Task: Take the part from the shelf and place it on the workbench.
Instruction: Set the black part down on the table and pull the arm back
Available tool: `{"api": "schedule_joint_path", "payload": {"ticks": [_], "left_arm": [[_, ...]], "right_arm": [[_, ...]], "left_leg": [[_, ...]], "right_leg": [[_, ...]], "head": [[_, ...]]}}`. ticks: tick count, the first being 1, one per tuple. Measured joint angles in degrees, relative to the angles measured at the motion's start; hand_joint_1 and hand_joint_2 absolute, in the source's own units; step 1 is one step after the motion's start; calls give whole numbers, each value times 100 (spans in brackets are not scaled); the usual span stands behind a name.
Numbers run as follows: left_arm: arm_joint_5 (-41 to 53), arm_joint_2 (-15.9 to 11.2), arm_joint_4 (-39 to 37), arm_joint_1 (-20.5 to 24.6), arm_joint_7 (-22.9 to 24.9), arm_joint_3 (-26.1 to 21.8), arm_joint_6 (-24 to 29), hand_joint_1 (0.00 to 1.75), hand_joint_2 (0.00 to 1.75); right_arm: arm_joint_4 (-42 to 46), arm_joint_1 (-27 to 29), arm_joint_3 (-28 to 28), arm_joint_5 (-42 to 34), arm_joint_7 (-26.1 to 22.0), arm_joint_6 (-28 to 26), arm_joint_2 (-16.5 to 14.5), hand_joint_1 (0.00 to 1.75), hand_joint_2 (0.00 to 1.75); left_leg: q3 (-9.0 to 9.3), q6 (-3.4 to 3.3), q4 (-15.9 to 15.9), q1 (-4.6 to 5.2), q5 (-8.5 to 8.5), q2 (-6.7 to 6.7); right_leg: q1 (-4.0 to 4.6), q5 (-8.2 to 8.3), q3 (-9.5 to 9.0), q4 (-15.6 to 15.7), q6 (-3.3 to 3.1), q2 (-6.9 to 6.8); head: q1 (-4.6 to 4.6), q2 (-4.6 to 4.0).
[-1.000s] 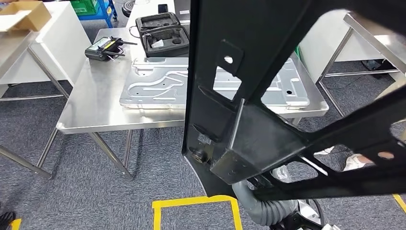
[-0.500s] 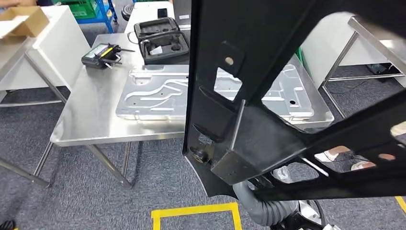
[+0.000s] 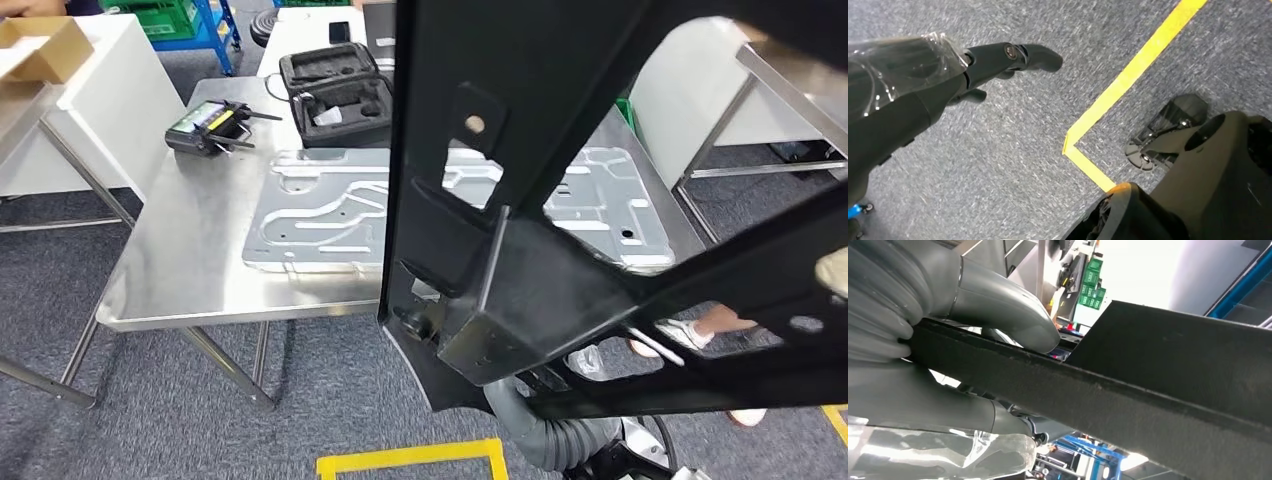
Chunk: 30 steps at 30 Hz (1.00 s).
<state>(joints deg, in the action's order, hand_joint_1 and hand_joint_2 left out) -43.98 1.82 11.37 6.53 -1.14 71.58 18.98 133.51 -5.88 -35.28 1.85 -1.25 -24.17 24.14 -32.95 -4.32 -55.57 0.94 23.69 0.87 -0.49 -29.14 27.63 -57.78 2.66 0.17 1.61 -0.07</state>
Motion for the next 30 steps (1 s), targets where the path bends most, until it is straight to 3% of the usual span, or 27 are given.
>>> {"api": "schedule_joint_path", "payload": {"ticks": [2,4,6,7,9,11,12,14,15,17,19,21,22,23,26,27,30], "left_arm": [[1,5,0,7,-1,0,-3,0,175],[1,6,0,6,-2,0,-6,0,175],[0,6,0,-3,-2,0,-7,0,175],[0,6,0,-6,-2,0,-7,0,175],[-1,7,0,-8,-2,0,-9,0,175],[-5,7,-1,-7,-1,-1,-12,0,175],[-10,7,-1,-5,-1,-1,-12,0,175],[-16,2,-3,8,1,0,-8,0,175],[-17,3,-4,15,-1,0,-3,0,175],[-19,1,-4,25,-3,0,2,0,175],[-22,0,-4,25,-4,-1,4,0,175],[-31,-5,-4,20,-4,-2,5,0,175],[-37,-7,-4,19,-6,-2,5,0,175],[-50,-8,-5,15,-15,-2,3,0,175],[-107,-13,-11,-2,-60,-3,-21,0,175],[-126,-14,-13,-7,-70,-4,-37,0,175],[-170,-14,-13,-10,-85,-4,-100,0,175]], "right_arm": [[1,-9,1,1,-3,-1,-2,175,175],[1,-3,1,1,-5,-1,-2,175,175],[1,7,0,-2,-4,0,-3,175,175],[1,7,0,-3,-5,0,-3,175,175],[1,8,0,-4,-6,0,-3,175,175],[-1,8,0,-10,-8,1,-4,175,175],[-1,8,1,-11,-10,1,-4,175,175],[2,7,2,-11,-14,0,-5,175,175],[4,5,2,-12,-16,0,-5,175,175],[5,1,2,-13,-18,0,-5,175,175],[5,1,2,-12,-16,-1,-5,175,175],[4,8,3,2,1,-8,-4,175,175],[4,11,4,30,29,-17,-3,175,175],[6,12,11,93,90,-31,2,175,175],[34,21,88,496,497,-84,83,175,175],[61,30,134,671,698,-94,140,175,175],[178,75,338,1170,1396,-63,419,175,175]], "left_leg": [[129,-58,23,-16,32,1],[199,-82,24,-15,104,4],[293,-82,23,-14,201,16],[362,-77,23,-14,256,24],[510,-52,23,-13,381,38],[599,4,35,0,495,46],[626,35,26,6,528,46],[646,84,-38,8,545,41],[596,108,-182,6,528,35],[265,173,-743,-11,569,26],[-240,248,-1459,-45,808,21],[-598,294,-1755,-68,1038,18],[-649,301,-1639,-73,1012,16],[-614,301,-1334,-77,835,14],[-400,226,-322,-54,-8,-2],[-379,180,-209,-37,-143,-5],[-331,51,-156,-19,-179,6]], "right_leg": [[-10,-165,232,-481,32,0],[-12,-445,698,-1176,59,0],[-13,-582,1035,-1435,82,-1],[-14,-480,1063,-1274,85,-1],[-12,85,909,-542,61,-3],[13,499,762,3,4,-12],[26,558,741,91,-32,-12],[27,514,695,109,-103,-3],[14,491,654,121,-138,0],[-15,427,551,139,-196,-2],[-19,337,461,142,-221,-1],[-22,243,337,141,-213,5],[-25,191,261,141,-201,9],[-29,135,174,141,-187,12],[-23,-29,5,144,-110,28],[-19,-70,-5,149,-77,34],[-32,-159,-37,165,29,35]], "head": [[4,0],[6,0],[6,0],[6,0],[6,0],[0,0],[-3,0],[-2,0],[-3,0],[-14,0],[-25,0],[-26,0],[-26,0],[-26,0],[-25,0],[-23,0],[-22,0]]}}
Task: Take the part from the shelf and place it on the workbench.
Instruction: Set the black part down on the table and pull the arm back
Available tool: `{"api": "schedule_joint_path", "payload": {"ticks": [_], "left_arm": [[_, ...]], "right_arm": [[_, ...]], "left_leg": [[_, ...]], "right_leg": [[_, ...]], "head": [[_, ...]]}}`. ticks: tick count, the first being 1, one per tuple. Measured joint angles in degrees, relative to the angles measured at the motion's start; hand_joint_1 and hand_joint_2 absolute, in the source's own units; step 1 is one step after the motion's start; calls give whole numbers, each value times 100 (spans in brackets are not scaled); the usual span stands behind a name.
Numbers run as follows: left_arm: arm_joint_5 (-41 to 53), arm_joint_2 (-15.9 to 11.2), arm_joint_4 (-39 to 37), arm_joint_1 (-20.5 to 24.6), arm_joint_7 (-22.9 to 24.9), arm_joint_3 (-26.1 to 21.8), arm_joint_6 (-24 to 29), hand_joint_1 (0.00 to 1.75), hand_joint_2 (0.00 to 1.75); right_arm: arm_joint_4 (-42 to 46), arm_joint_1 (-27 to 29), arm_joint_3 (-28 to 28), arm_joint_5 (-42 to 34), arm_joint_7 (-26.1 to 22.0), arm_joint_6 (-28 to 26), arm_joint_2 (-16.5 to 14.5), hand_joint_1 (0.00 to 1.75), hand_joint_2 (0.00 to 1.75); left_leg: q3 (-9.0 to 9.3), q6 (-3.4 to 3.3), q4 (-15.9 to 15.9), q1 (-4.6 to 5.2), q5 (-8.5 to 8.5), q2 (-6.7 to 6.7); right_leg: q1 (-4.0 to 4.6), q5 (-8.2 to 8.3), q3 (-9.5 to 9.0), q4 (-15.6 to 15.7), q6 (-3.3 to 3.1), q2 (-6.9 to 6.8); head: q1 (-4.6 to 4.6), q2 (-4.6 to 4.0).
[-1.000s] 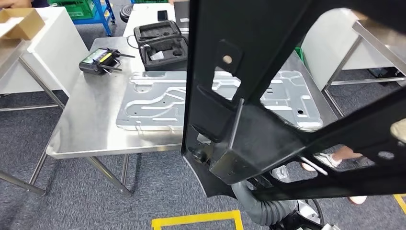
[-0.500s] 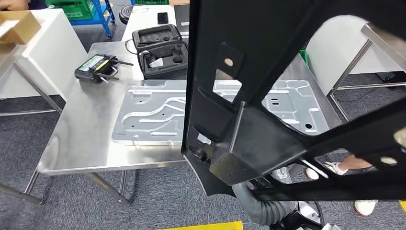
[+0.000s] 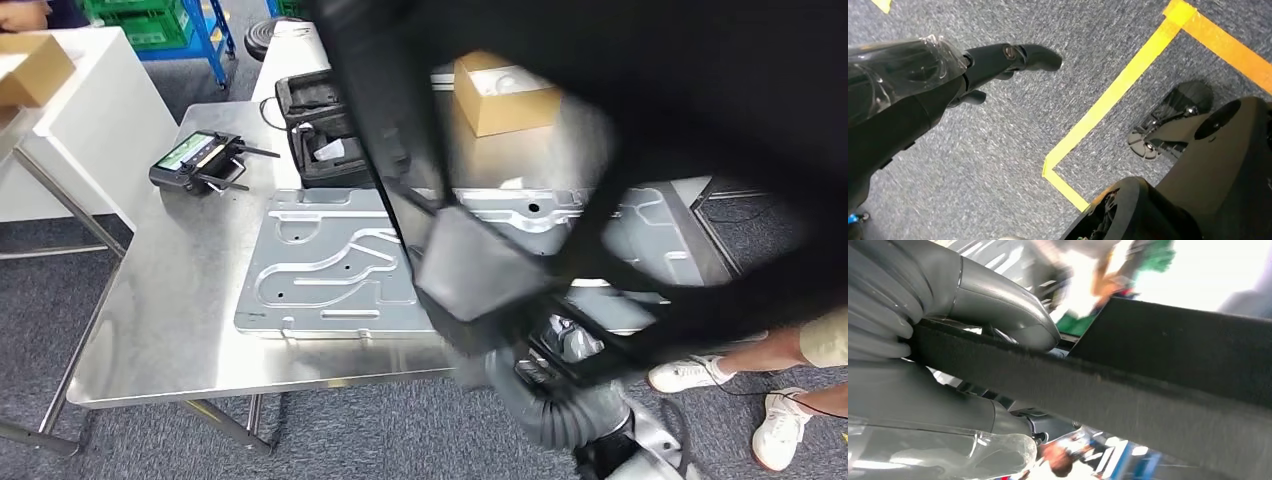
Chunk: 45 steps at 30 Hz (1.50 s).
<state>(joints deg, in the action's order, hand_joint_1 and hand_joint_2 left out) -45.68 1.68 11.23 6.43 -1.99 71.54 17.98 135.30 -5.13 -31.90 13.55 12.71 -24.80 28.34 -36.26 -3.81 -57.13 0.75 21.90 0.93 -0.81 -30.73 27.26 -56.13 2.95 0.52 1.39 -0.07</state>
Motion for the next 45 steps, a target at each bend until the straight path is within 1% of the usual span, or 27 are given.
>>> {"api": "schedule_joint_path", "payload": {"ticks": [2,4,5,6,7,8,9,11,13,16,18,20,21,22,23,25,27,30,32,33,35,36,37,38,41,43,45], "left_arm": [[-14,0,-1,4,-10,-1,-21,0,175],[-23,0,-1,6,-13,-2,-29,0,175],[-27,0,-2,6,-15,-2,-36,0,175],[-31,0,-2,4,-18,-2,-45,0,175],[-33,0,-2,3,-22,-2,-56,0,175],[-34,1,-2,2,-30,-2,-69,0,175],[-37,1,-2,1,-39,-2,-81,0,175],[-37,2,-2,5,-66,-2,-98,0,175],[-30,-2,-2,7,-91,-2,-102,0,175],[18,-20,-3,9,-113,-2,-110,0,175],[61,-28,-4,18,-125,-1,-125,0,175],[96,-36,-4,33,-133,0,-135,0,175],[115,-40,-4,39,-134,1,-141,0,175],[132,-44,-4,41,-134,2,-150,0,175],[147,-46,-4,40,-132,3,-162,0,175],[167,-53,-4,40,-127,7,-185,0,175],[184,-57,-4,45,-124,8,-204,0,175],[215,-56,-4,50,-122,12,-238,0,175],[240,-55,-4,58,-115,16,-269,0,175],[254,-54,-4,62,-107,20,-285,0,175],[285,-51,-4,70,-87,44,-311,0,175],[308,-50,-4,74,-78,63,-317,0,175],[332,-48,-4,81,-64,85,-321,0,175],[358,-46,-4,88,-49,106,-322,0,175],[454,-41,-4,121,-22,176,-309,0,175],[522,-40,-4,149,-23,238,-291,0,175],[562,-41,-4,163,-29,284,-262,0,175]], "right_arm": [[72,35,193,170,332,44,219,175,175],[128,72,379,223,473,69,400,175,175],[148,96,450,262,529,83,473,175,175],[164,128,520,332,611,110,548,175,175],[175,162,585,432,725,150,624,175,175],[181,205,667,572,882,212,718,175,175],[183,260,774,740,1078,294,830,175,175],[182,412,1047,1094,1499,495,1087,175,175],[160,620,1376,1410,1818,732,1362,175,175],[32,960,1909,1875,2095,1220,1754,175,175],[-124,1175,2274,2108,2190,1583,2013,175,175],[-322,1347,2608,2213,2227,1878,2243,175,175],[-425,1407,2758,2253,2239,2005,2343,175,175],[-524,1457,2888,2296,2254,2119,2435,175,175],[-612,1498,3006,2339,2273,2217,2515,175,175],[-776,1557,3217,2422,2317,2380,2670,175,175],[-926,1588,3399,2486,2354,2507,2812,175,175],[-1146,1611,3602,2564,2399,2701,2995,175,175],[-1308,1612,3702,2607,2422,2854,3105,175,175],[-1398,1603,3748,2628,2430,2931,3150,175,175],[-1594,1561,3811,2666,2443,3089,3219,175,175],[-1696,1540,3824,2691,2447,3171,3251,175,175],[-1789,1517,3828,2722,2448,3255,3283,175,175],[-1877,1478,3825,2764,2447,3347,3318,175,175],[-2167,1133,3736,2957,2431,3643,3409,175,175],[-2355,832,3615,3119,2415,3845,3460,175,175],[-2484,554,3435,3284,2374,4026,3492,175,175]], "left_leg": [[67,-78,48,-18,20,0],[119,-138,57,-13,72,-4],[141,-153,57,-5,99,-4],[169,-161,57,3,128,0],[203,-164,57,7,155,8],[247,-161,57,10,184,17],[292,-154,57,11,215,29],[348,-117,51,34,272,48],[356,-74,55,51,303,58],[324,4,-43,59,399,48],[75,81,-582,35,691,27],[-340,146,-1399,-7,1013,14],[-478,163,-1640,-22,1055,10],[-505,173,-1649,-33,981,7],[-405,176,-1399,-41,800,5],[-12,157,-538,-42,392,1],[228,101,-17,-21,235,4],[271,-7,73,10,238,12],[319,-75,134,-7,222,10],[342,-103,157,-17,219,8],[360,-138,161,-13,235,6],[366,-148,160,-11,243,6],[373,-152,159,-11,250,8],[384,-148,156,-14,260,11],[422,-79,129,-2,315,19],[425,-18,121,32,339,21],[419,27,125,35,346,21]], "right_leg": [[-8,-185,122,-311,50,-11],[-7,-497,565,-1091,77,-16],[-6,-590,807,-1456,85,-16],[-4,-581,992,-1675,89,-16],[-1,-453,1059,-1658,84,-16],[3,-219,1006,-1403,74,-16],[9,66,866,-987,56,-17],[41,426,596,-252,6,-16],[68,469,520,-30,-40,-15],[13,484,490,9,-109,-21],[-26,481,455,29,-145,-36],[-35,465,443,28,-155,-47],[-38,455,437,27,-151,-48],[-42,443,423,27,-142,-45],[-48,425,400,27,-129,-41],[-51,383,347,27,-84,-33],[-39,354,335,26,-29,-25],[-53,335,328,46,56,-19],[-65,199,399,-152,104,-23],[-67,48,531,-433,120,-25],[-58,-279,943,-1215,142,-25],[-60,-350,1114,-1503,154,-25],[-65,-315,1204,-1610,165,-26],[-75,-170,1182,-1490,178,-27],[-118,416,721,-408,199,-20],[-117,514,563,-40,149,-3],[-117,515,565,-11,68,4]], "head": [[4,0],[8,0],[8,0],[8,0],[8,0],[8,0],[8,0],[5,0],[2,0],[-2,0],[-13,0],[-21,0],[-22,0],[-23,0],[-24,0],[-25,0],[-22,0],[-20,0],[-18,0],[-16,0],[-14,0],[-14,0],[-14,0],[-14,0],[-15,0],[-20,0],[-23,0]]}}
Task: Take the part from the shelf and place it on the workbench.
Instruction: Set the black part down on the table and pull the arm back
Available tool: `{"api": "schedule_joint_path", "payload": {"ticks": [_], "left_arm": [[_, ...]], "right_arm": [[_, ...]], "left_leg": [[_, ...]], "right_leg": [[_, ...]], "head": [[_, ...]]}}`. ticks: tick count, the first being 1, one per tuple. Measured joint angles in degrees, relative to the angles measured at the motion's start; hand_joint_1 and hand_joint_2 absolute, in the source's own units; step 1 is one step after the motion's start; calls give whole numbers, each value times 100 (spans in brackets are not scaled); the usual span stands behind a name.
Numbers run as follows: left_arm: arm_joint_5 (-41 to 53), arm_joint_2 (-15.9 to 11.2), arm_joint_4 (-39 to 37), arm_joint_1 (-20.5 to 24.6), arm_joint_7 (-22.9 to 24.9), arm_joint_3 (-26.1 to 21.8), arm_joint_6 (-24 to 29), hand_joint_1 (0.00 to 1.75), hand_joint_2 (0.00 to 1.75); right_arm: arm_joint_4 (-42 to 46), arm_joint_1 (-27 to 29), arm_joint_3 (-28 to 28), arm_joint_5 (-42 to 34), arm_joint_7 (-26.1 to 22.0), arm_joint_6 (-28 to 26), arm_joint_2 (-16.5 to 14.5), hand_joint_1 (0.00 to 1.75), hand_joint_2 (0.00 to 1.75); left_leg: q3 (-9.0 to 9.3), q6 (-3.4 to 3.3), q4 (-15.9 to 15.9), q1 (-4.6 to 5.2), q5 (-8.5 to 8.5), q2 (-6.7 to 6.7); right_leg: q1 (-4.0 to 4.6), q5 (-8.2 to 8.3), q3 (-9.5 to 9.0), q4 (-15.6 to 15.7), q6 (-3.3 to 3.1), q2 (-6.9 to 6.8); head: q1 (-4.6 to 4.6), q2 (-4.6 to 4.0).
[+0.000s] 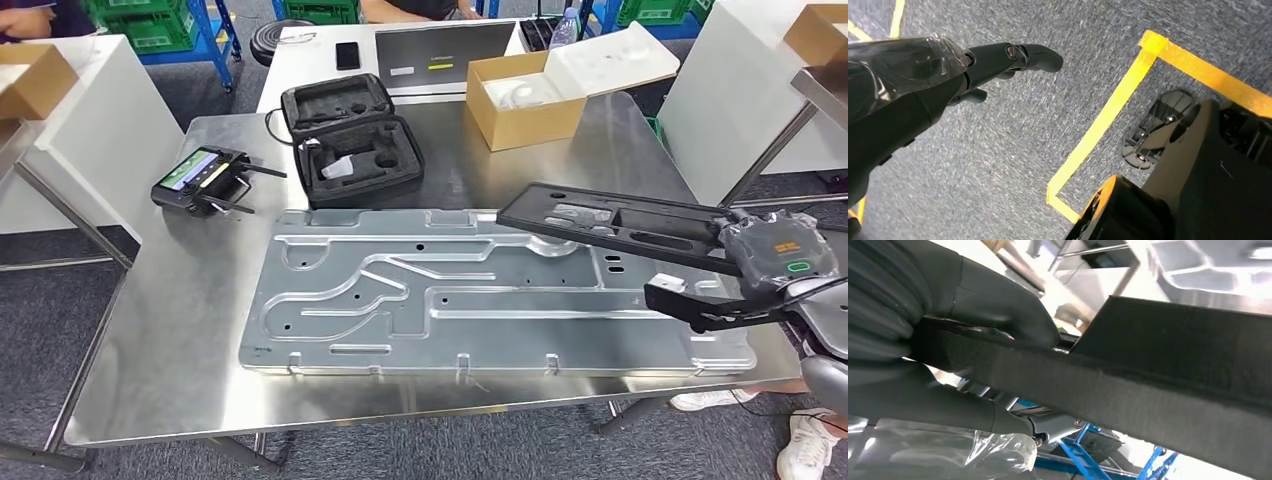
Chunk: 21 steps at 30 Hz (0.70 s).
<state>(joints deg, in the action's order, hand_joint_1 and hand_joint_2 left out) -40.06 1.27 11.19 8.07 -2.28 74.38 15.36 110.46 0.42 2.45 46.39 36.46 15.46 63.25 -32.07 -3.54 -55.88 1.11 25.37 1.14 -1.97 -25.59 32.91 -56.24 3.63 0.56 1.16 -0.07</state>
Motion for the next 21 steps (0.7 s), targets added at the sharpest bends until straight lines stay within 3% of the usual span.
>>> {"api": "schedule_joint_path", "payload": {"ticks": [2,5,6,7,8,10,12,14,17,19,21], "left_arm": [[27,0,0,12,-15,21,39,0,175],[66,2,0,50,-49,60,71,0,175],[74,2,0,60,-56,76,74,0,175],[82,2,0,67,-61,90,80,0,175],[97,3,0,70,-64,104,92,0,175],[131,3,0,71,-64,133,135,0,87],[120,-1,0,66,-58,151,162,0,0],[56,-7,0,59,-34,151,146,0,0],[-28,-6,-2,49,12,151,114,0,0],[-59,-2,-3,47,49,151,107,0,0],[-84,-1,-5,46,92,150,106,0,0]], "right_arm": [[-84,-282,-210,166,-75,146,20,175,175],[-158,-660,-528,363,-166,303,43,44,44],[-185,-759,-628,394,-176,334,44,0,0],[-212,-842,-723,413,-181,355,44,0,0],[-234,-912,-807,423,-185,367,44,0,0],[-262,-1018,-947,429,-188,373,46,0,0],[-291,-1090,-1052,421,-188,373,49,0,0],[-335,-1137,-1153,398,-189,368,51,0,0],[-377,-1183,-1259,367,-180,346,83,0,0],[-416,-1237,-1313,323,-155,298,92,0,0],[-447,-1246,-1368,259,-132,230,91,0,0]], "left_leg": [[-92,59,-199,-13,127,-6],[-608,143,-1217,-29,553,-11],[-786,147,-1528,-31,623,-11],[-887,137,-1667,-28,601,-11],[-888,111,-1592,-20,480,-11],[-600,-10,-859,28,60,-11],[-310,-149,-185,91,-185,-14],[-226,-216,-1,132,-195,-10],[-119,-237,173,97,-271,3],[-43,-242,267,69,-305,4],[-23,-252,275,61,-297,1]], "right_leg": [[-13,8,-5,8,-63,-6],[-6,-1,-17,11,-125,-19],[5,-8,-22,11,-140,-24],[21,-17,-33,11,-151,-27],[40,-28,-48,11,-163,-30],[69,-50,-81,14,-176,-28],[93,-72,-94,17,-165,-28],[82,-79,-86,28,-115,-40],[61,-152,-77,-29,-37,-50],[58,-406,127,-485,1,-48],[45,-680,505,-1195,48,-46]], "head": [[-2,0],[-10,0],[-10,0],[-10,0],[-9,0],[-8,0],[-6,0],[-6,0],[-3,0],[3,0],[4,0]]}}
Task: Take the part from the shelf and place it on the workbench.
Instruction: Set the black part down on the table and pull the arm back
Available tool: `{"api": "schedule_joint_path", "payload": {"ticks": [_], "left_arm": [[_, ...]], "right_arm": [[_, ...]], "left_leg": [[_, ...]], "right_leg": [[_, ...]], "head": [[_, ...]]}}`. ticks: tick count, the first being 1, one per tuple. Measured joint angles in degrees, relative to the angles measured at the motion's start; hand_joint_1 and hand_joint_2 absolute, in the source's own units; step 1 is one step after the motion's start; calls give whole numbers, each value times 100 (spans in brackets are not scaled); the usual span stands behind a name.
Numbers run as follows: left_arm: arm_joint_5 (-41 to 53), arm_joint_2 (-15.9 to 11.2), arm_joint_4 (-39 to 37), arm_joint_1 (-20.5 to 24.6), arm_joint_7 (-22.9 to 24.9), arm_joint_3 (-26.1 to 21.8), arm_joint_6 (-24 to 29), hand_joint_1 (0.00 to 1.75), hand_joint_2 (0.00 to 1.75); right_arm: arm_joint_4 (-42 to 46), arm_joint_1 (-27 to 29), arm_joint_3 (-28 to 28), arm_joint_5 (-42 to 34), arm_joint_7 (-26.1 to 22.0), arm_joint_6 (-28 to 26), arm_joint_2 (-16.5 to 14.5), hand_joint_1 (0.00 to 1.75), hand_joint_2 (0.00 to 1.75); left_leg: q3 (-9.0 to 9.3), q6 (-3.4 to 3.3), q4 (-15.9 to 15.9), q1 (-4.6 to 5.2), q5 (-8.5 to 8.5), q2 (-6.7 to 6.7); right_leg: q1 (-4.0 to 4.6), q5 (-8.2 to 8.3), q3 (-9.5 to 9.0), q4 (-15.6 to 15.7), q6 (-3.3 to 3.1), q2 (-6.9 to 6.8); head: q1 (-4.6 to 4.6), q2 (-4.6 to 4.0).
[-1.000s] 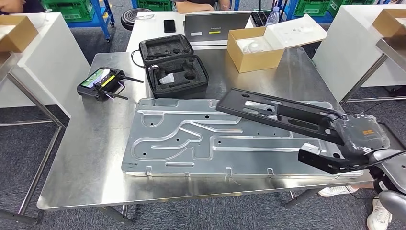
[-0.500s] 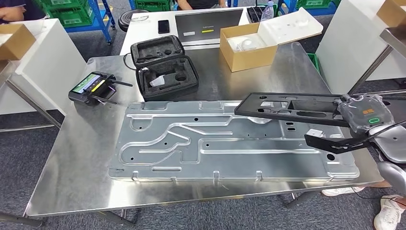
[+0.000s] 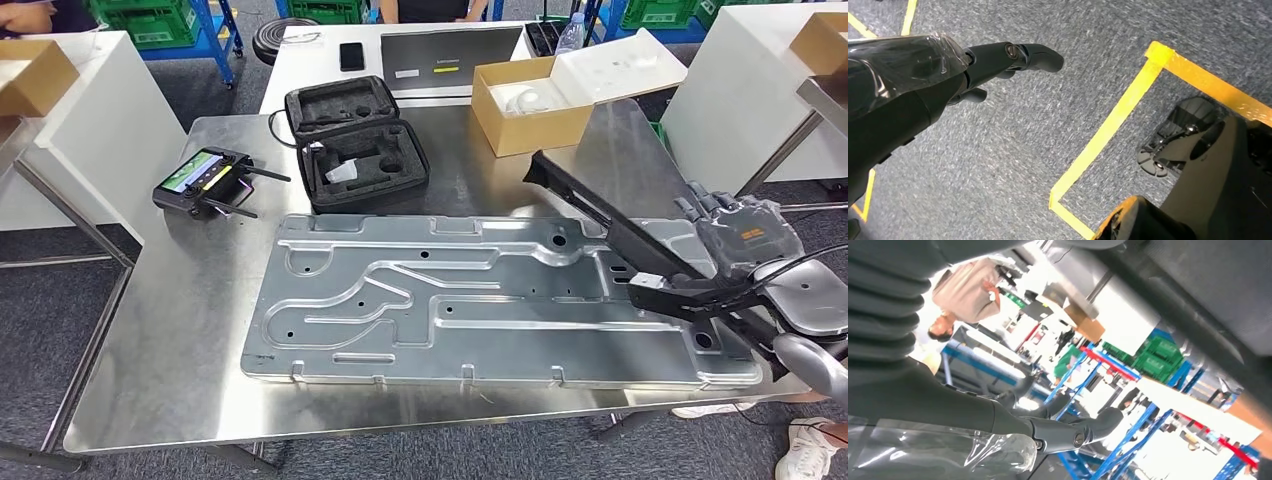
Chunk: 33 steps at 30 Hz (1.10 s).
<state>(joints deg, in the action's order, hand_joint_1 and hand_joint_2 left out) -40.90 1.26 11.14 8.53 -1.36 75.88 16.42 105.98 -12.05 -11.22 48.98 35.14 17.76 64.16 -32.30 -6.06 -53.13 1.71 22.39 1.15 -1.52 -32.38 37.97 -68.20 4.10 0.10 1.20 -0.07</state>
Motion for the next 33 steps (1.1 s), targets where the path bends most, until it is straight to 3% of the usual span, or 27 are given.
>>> {"api": "schedule_joint_path", "payload": {"ticks": [1,2,5,7,9,11,13,15,16,17,18,20,22,26,28,30,31,32,33], "left_arm": [[-15,0,-1,-1,13,-1,0,0,0],[-27,5,-1,-3,19,-2,-4,0,0],[-43,52,2,-8,16,-3,-30,0,0],[-43,86,3,-6,15,-4,-36,0,0],[-43,105,3,-10,21,-5,-34,0,0],[-43,108,3,-15,28,-5,-33,0,0],[-43,108,3,-17,29,-5,-34,0,0],[-46,108,3,-27,29,-5,-39,0,0],[-53,108,3,-39,30,-5,-43,0,0],[-61,108,3,-52,31,-6,-47,0,0],[-69,109,3,-63,31,-7,-49,0,0],[-82,109,3,-68,31,-10,-50,0,0],[-93,109,3,-64,29,-13,-49,0,0],[-127,110,3,-81,21,-16,-51,0,0],[-137,110,3,-82,14,-17,-52,0,0],[-144,114,3,-82,3,-20,-65,0,0],[-146,119,3,-88,-7,-20,-73,0,0],[-147,122,3,-97,-16,-20,-81,0,0],[-149,126,3,-107,-25,-20,-84,0,0]], "right_arm": [[-9,8,-20,-31,7,-35,-1,0,0],[-17,14,-33,-55,11,-67,-2,0,0],[-39,0,-47,-91,23,-131,-10,0,0],[-49,4,-64,-96,26,-149,-21,0,0],[-58,15,-88,-98,30,-158,-33,0,0],[-63,10,-111,-99,39,-163,-42,0,0],[-63,10,-122,-102,49,-171,-44,0,0],[-63,17,-128,-118,60,-188,-45,0,0],[-63,21,-130,-133,69,-206,-45,0,0],[-63,26,-131,-149,82,-231,-45,0,0],[-63,31,-130,-166,97,-262,-44,0,0],[-63,44,-113,-195,138,-335,-44,0,0],[-63,78,-76,-236,184,-403,-43,0,0],[-62,299,53,-338,289,-515,7,0,0],[-61,453,185,-389,358,-581,54,0,0],[-61,631,328,-427,413,-633,69,0,0],[-61,734,395,-441,434,-653,74,0,0],[-60,840,461,-456,450,-671,79,0,0],[-58,927,534,-466,463,-687,86,0,0]], "left_leg": [[6,5,-2,-4,7,0],[13,13,-5,-11,16,1],[28,98,-72,-39,79,13],[16,176,-134,-39,134,18],[6,233,-154,-48,153,16],[-34,292,-270,-72,236,1],[-273,363,-819,-96,543,-19],[-658,407,-1618,-114,887,-27],[-781,409,-1858,-119,947,-29],[-808,395,-1894,-119,906,-30],[-724,366,-1695,-113,768,-31],[-338,251,-866,-76,391,-31],[-63,178,-274,-39,177,-56],[17,135,-97,-35,112,-68],[62,82,-25,-63,71,-70],[70,61,-20,-66,67,-71],[70,62,-22,-71,68,-71],[70,65,-28,-78,71,-71],[70,75,-38,-91,76,-71]], "right_leg": [[-14,-15,120,-188,27,-2],[-34,70,144,-178,56,-4],[-77,605,-325,817,137,-1],[-68,731,-539,1242,73,29],[-46,733,-549,1289,-53,50],[-44,746,-549,1295,-118,45],[-49,754,-553,1300,-161,33],[-41,751,-550,1299,-185,20],[-34,748,-551,1298,-188,17],[-25,745,-555,1298,-191,17],[-15,742,-561,1298,-193,19],[5,735,-573,1299,-191,24],[30,722,-573,1294,-175,34],[8,669,-577,1266,-84,22],[-3,407,-415,872,-40,18],[-7,37,-78,134,4,16],[-16,-62,57,-155,28,16],[-28,-50,102,-252,54,14],[-44,62,43,-135,83,13]], "head": [[0,0],[0,0],[4,0],[7,0],[4,0],[2,0],[0,0],[-2,0],[-2,0],[-2,0],[-2,0],[-1,0],[1,0],[7,0],[9,0],[12,0],[12,0],[12,0],[13,0]]}}
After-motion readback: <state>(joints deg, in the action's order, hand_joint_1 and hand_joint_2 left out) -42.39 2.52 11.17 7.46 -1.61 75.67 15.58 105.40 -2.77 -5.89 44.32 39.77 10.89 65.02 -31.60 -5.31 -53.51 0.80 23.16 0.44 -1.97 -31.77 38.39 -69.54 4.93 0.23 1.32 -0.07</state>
